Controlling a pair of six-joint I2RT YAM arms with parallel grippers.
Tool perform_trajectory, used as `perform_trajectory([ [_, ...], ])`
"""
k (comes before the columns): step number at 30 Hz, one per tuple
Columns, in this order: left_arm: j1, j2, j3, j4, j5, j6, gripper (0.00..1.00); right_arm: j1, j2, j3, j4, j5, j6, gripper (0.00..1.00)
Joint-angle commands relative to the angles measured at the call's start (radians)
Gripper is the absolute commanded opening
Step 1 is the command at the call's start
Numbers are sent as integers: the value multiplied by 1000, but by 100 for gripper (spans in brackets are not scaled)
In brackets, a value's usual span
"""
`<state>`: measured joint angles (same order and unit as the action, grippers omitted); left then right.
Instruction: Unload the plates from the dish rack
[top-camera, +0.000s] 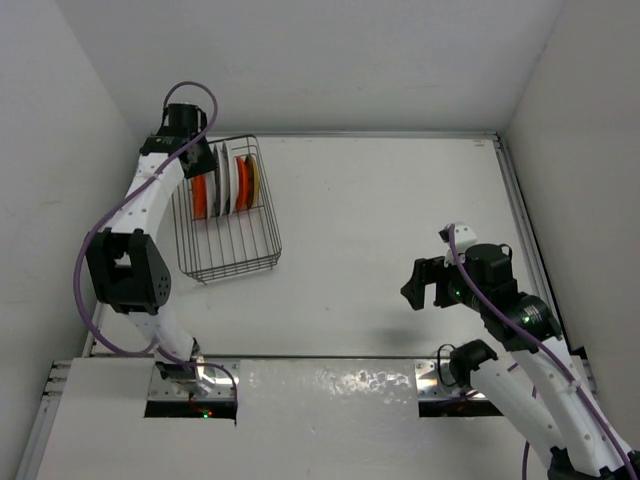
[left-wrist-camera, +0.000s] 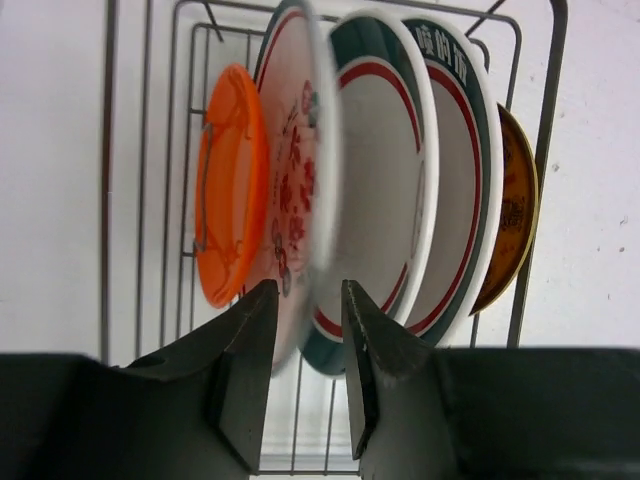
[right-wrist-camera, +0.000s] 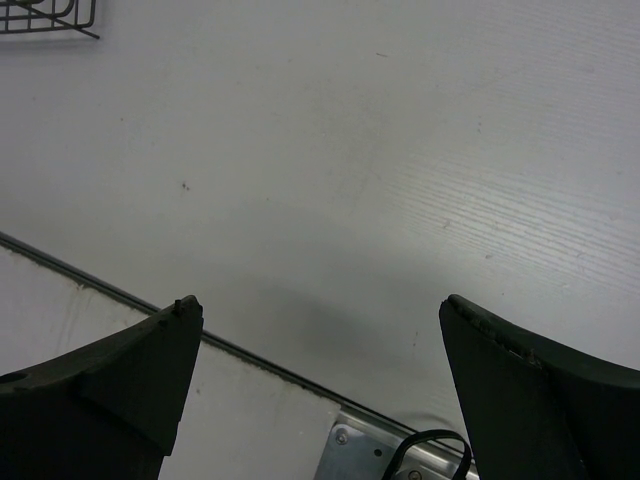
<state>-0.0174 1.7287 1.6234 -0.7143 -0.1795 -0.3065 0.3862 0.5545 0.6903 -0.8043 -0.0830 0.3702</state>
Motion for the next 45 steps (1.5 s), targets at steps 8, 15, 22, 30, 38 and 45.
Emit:
perform_trajectory([
  [8,10,51,15,44,52,32,13,-4,-5,2,36,-3,15,99],
  [15,11,29,186,-57,-36,41,0,-4,-7,9,28,20,19,99],
  [22,11,-9,443,-162,-66,70,0,-4,15,-3,54,98,50,99],
  [30,-136,-230,274,128,247,263,0,-4,67,61,169,210,217,99],
  [38,-510,-138,300,162,131,498,0,-4,58,239,65,485,274,99],
  [45,-876,-184,14,463,-248,783,0,-4,217,524,8,558,286,99],
])
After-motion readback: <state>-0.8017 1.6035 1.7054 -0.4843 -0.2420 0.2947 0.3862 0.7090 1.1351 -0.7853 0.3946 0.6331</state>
